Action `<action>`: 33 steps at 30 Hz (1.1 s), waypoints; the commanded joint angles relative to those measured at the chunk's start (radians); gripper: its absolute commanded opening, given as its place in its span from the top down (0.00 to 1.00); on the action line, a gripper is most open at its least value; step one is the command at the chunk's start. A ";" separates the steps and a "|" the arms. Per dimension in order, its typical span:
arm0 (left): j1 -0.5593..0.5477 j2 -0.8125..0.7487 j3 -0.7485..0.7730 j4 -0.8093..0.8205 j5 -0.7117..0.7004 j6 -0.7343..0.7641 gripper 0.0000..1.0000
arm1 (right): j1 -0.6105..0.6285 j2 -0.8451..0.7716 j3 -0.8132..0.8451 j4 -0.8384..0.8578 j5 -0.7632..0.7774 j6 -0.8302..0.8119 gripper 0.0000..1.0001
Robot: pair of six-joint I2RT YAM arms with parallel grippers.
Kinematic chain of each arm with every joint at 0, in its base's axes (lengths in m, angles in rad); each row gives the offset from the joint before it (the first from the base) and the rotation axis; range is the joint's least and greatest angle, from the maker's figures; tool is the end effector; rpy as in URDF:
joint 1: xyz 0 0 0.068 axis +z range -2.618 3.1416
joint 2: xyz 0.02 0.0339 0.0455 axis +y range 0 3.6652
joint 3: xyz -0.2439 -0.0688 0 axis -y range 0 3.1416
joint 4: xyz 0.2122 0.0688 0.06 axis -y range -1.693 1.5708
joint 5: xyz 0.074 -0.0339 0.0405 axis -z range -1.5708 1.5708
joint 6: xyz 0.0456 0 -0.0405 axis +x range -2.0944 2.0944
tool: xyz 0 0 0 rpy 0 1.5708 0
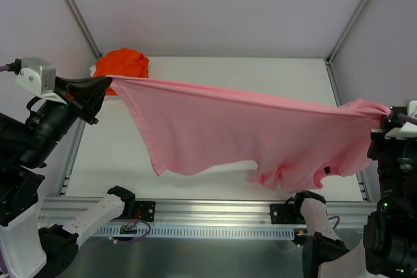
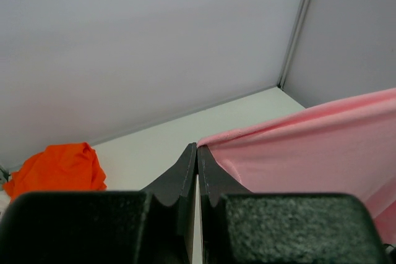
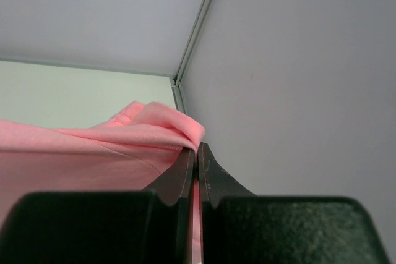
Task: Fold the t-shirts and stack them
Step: Flatten out the tshirt
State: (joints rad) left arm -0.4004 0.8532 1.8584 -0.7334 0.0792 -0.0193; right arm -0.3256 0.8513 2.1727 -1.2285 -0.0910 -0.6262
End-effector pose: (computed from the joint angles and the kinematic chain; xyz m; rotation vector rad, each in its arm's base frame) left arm 0.0334 -0.0180 0.5406 0.3150 1.2725 -0.4098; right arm -0.0248 0.0128 0.5285 -0.3019 1.4878 -0.7010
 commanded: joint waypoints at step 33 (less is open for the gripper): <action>0.025 0.208 -0.416 0.364 -0.151 0.125 1.00 | 0.037 0.532 -0.194 0.247 -0.104 0.160 1.00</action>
State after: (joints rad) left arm -0.3981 1.0828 1.4242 -0.5179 -0.0105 0.0536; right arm -0.2974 1.3743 1.9739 -1.0492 -0.2462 -0.4244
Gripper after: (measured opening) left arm 0.008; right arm 0.023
